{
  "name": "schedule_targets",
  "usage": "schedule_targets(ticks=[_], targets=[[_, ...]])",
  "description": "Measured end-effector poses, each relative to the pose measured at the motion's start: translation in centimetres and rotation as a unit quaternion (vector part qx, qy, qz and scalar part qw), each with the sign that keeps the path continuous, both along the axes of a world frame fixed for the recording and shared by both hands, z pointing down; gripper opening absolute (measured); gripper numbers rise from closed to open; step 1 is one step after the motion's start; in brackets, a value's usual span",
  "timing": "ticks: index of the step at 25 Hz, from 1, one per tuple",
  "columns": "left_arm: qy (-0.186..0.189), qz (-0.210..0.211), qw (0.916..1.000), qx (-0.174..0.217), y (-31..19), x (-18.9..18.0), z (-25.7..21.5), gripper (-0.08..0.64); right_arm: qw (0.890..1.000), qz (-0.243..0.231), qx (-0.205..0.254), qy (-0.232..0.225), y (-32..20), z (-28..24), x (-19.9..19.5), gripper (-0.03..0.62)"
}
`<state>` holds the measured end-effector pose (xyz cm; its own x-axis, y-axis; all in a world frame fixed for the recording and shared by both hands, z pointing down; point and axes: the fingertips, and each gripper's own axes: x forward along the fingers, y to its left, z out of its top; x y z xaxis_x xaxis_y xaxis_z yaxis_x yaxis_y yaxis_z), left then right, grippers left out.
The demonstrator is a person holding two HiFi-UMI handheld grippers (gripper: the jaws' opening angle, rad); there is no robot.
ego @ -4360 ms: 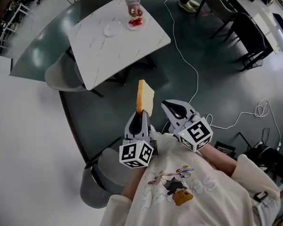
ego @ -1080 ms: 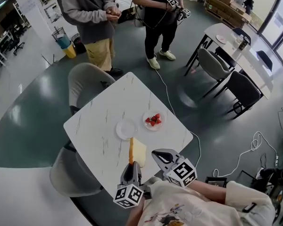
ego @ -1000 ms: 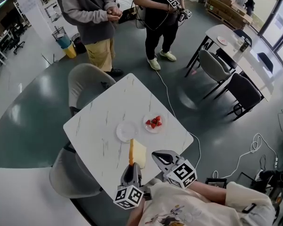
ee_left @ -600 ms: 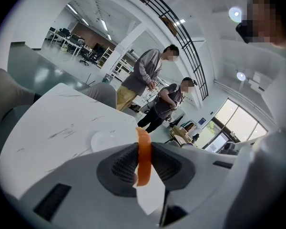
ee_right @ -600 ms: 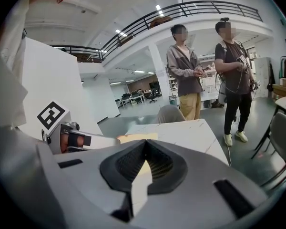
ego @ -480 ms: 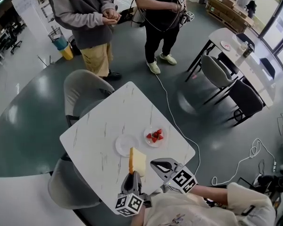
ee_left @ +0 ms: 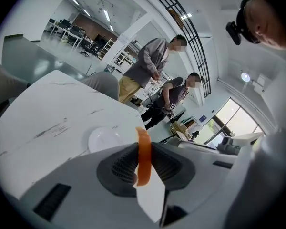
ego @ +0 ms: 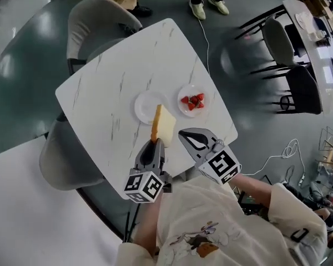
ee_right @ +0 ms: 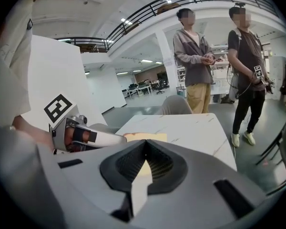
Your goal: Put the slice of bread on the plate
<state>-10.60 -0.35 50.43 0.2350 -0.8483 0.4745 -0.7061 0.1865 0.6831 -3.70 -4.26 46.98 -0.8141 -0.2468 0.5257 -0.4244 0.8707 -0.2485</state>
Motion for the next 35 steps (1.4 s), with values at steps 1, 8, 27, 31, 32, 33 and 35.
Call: schedule_targets(ticks=[1, 8, 27, 31, 32, 33, 35], targets=[[0.002, 0.001, 1.0, -0.004, -0.1, -0.2, 0.6, 0.091, 1.0, -0.006, -0.001, -0.001, -0.1, 0.4, -0.5, -0.005], [0.03, 0.006, 0.9994, -0.018, -1.8, -1.3, 3.4, 0.091, 0.998, -0.044, -0.015, 0.031, -1.2, 2.8, -2.7, -0.005], [0.034, 0.0, 0.9994, -0.009, -5.5, -4.0, 8.4, 0.091, 0.999, -0.025, -0.006, 0.029, -5.5, 10.1, -6.1, -0.005], [0.023, 0.006, 0.9995, -0.02, -5.7, -4.8, 9.7, 0.091, 0.999, -0.016, -0.004, 0.032, -6.3, 12.3, -6.8, -0.005], [0.015, 0.01, 0.9995, -0.027, -5.6, -5.0, 10.1, 0.091, 0.999, -0.017, -0.005, 0.037, -6.5, 12.8, -7.0, -0.005], [0.003, 0.015, 0.9993, -0.034, -5.6, -5.1, 10.5, 0.091, 0.999, -0.016, -0.007, 0.041, -6.7, 13.3, -7.2, -0.005], [-0.032, 0.028, 0.9979, -0.049, -5.4, -5.4, 11.2, 0.092, 0.999, -0.014, -0.013, 0.051, -6.9, 14.7, -7.3, -0.005]])
